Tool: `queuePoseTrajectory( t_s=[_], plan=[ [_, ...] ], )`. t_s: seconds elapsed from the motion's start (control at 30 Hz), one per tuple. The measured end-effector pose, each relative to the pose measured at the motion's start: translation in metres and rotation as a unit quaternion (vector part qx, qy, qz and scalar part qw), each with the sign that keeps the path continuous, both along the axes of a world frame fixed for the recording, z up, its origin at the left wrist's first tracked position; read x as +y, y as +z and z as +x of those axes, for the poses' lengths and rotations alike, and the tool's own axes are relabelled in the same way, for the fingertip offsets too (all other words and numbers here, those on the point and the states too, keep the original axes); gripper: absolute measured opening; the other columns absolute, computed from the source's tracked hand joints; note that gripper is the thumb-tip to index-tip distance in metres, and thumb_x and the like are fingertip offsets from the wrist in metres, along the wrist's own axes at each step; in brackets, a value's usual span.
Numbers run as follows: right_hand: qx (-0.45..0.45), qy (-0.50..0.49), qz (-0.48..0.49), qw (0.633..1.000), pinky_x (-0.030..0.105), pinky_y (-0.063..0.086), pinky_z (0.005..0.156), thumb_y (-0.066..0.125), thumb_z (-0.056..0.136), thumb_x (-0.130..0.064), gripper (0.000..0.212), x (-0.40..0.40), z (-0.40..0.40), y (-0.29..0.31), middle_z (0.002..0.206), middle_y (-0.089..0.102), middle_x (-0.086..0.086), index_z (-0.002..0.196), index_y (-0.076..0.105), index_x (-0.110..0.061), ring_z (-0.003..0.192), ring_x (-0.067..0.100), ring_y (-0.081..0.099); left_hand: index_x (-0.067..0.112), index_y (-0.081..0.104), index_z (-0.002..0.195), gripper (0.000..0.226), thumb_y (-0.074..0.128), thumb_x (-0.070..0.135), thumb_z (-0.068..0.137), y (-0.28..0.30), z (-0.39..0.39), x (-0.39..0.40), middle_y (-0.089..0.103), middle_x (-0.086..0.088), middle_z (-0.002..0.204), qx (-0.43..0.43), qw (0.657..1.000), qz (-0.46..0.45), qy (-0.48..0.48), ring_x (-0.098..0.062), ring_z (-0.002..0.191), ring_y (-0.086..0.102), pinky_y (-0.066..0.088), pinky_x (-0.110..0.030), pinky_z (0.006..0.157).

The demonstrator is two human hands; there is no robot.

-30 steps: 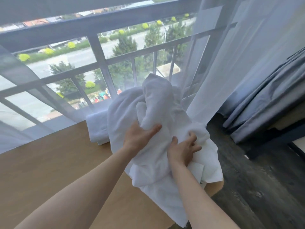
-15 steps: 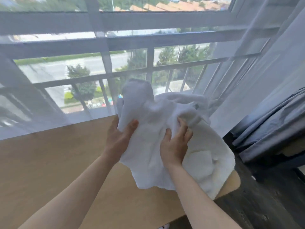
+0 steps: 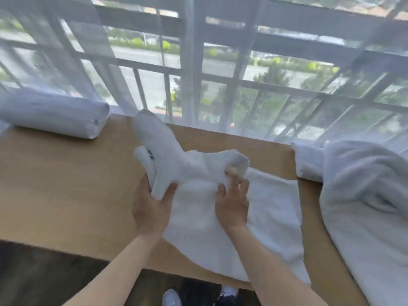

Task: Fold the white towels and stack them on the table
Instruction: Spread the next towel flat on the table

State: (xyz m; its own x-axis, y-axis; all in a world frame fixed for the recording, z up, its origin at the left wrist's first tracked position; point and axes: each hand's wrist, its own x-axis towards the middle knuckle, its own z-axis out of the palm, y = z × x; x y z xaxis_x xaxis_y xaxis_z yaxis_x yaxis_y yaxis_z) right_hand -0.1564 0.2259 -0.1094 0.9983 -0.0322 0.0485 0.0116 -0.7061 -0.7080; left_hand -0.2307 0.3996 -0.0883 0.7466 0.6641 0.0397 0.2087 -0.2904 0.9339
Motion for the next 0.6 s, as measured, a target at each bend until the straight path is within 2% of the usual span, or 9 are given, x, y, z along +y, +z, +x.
queuePoseTrajectory(
  t_s=[0.07, 0.13, 0.2, 0.27, 0.33, 0.4, 0.43, 0.53, 0.6],
  plan=[
    [0.035, 0.041, -0.004, 0.999, 0.033, 0.041, 0.071, 0.045, 0.100, -0.020, 0.036, 0.035, -0.005, -0.015, 0.123, 0.035, -0.003, 0.132, 0.040, -0.035, 0.082, 0.028, 0.059, 0.048, 0.049, 0.110, 0.043, 0.065, 0.074, 0.079, -0.022, -0.014, 0.033, 0.065, 0.018, 0.098, 0.062, 0.996, 0.036, 0.051, -0.011, 0.092, 0.065, 0.055, -0.043, 0.075],
    [0.071, 0.086, -0.009, 0.994, 0.037, 0.047, 0.073, 0.043, 0.101, -0.018, 0.035, 0.066, -0.009, -0.031, 0.121, 0.034, -0.004, 0.132, 0.040, -0.034, 0.079, 0.028, 0.058, 0.042, 0.045, 0.114, 0.054, 0.058, 0.080, 0.077, -0.044, -0.026, 0.062, 0.063, 0.011, 0.104, 0.162, 0.982, 0.060, 0.073, -0.025, 0.099, 0.063, 0.053, -0.051, 0.085],
    [0.101, 0.114, -0.021, 0.988, 0.037, 0.049, 0.073, 0.042, 0.101, -0.018, 0.035, 0.090, -0.011, -0.048, 0.122, 0.033, -0.004, 0.132, 0.039, -0.034, 0.080, 0.028, 0.058, 0.040, 0.042, 0.127, 0.063, 0.059, 0.076, 0.078, -0.066, -0.036, 0.085, 0.062, 0.005, 0.115, 0.262, 0.960, 0.066, 0.069, -0.032, 0.109, 0.060, 0.048, -0.056, 0.094],
    [0.130, 0.130, -0.033, 0.982, 0.035, 0.047, 0.070, 0.041, 0.103, -0.021, 0.034, 0.104, -0.012, -0.065, 0.124, 0.032, -0.004, 0.134, 0.037, -0.035, 0.081, 0.027, 0.058, 0.036, 0.035, 0.141, 0.078, 0.069, 0.067, 0.077, -0.083, -0.046, 0.100, 0.056, 0.001, 0.128, 0.305, 0.950, 0.008, 0.068, -0.034, 0.121, 0.054, 0.044, -0.057, 0.101],
    [0.150, 0.138, -0.056, 0.977, 0.035, 0.046, 0.067, 0.040, 0.104, -0.026, 0.033, 0.110, -0.007, -0.079, 0.125, 0.031, -0.004, 0.135, 0.034, -0.036, 0.084, 0.028, 0.058, 0.036, 0.035, 0.143, 0.086, 0.079, 0.060, 0.073, -0.091, -0.047, 0.110, 0.051, 0.006, 0.129, 0.305, 0.946, -0.080, 0.071, -0.030, 0.123, 0.052, 0.045, -0.047, 0.096],
    [0.152, 0.140, -0.089, 0.974, 0.032, 0.042, 0.062, 0.039, 0.104, -0.034, 0.031, 0.115, 0.001, -0.089, 0.124, 0.031, -0.005, 0.133, 0.030, -0.037, 0.087, 0.027, 0.059, 0.051, 0.043, 0.122, 0.068, 0.084, 0.057, 0.068, -0.094, -0.042, 0.122, 0.053, 0.022, 0.114, 0.275, 0.953, -0.107, 0.063, -0.019, 0.109, 0.056, 0.045, -0.036, 0.084],
    [0.149, 0.141, -0.108, 0.973, 0.032, 0.039, 0.060, 0.039, 0.104, -0.038, 0.031, 0.117, 0.005, -0.092, 0.124, 0.031, -0.005, 0.133, 0.030, -0.037, 0.088, 0.026, 0.059, 0.056, 0.044, 0.112, 0.065, 0.086, 0.059, 0.063, -0.094, -0.038, 0.128, 0.055, 0.026, 0.109, 0.260, 0.956, -0.121, 0.059, -0.015, 0.104, 0.057, 0.045, -0.036, 0.083],
    [0.151, 0.130, -0.163, 0.966, 0.032, 0.036, 0.061, 0.037, 0.103, -0.047, 0.037, 0.131, 0.024, -0.096, 0.130, 0.032, 0.000, 0.137, 0.032, -0.034, 0.093, 0.028, 0.059, 0.048, 0.054, 0.123, 0.078, 0.089, 0.065, 0.055, -0.091, -0.022, 0.149, 0.069, 0.015, 0.115, 0.198, 0.952, -0.226, 0.065, -0.014, 0.104, 0.067, 0.053, -0.043, 0.088],
    [0.163, 0.124, -0.193, 0.960, 0.031, 0.036, 0.063, 0.036, 0.103, -0.048, 0.041, 0.138, 0.038, -0.095, 0.135, 0.031, 0.003, 0.140, 0.031, -0.033, 0.095, 0.028, 0.060, 0.039, 0.062, 0.124, 0.079, 0.090, 0.065, 0.055, -0.088, -0.012, 0.163, 0.074, 0.009, 0.116, 0.166, 0.940, -0.290, 0.063, -0.018, 0.105, 0.072, 0.058, -0.045, 0.085]
  ],
)
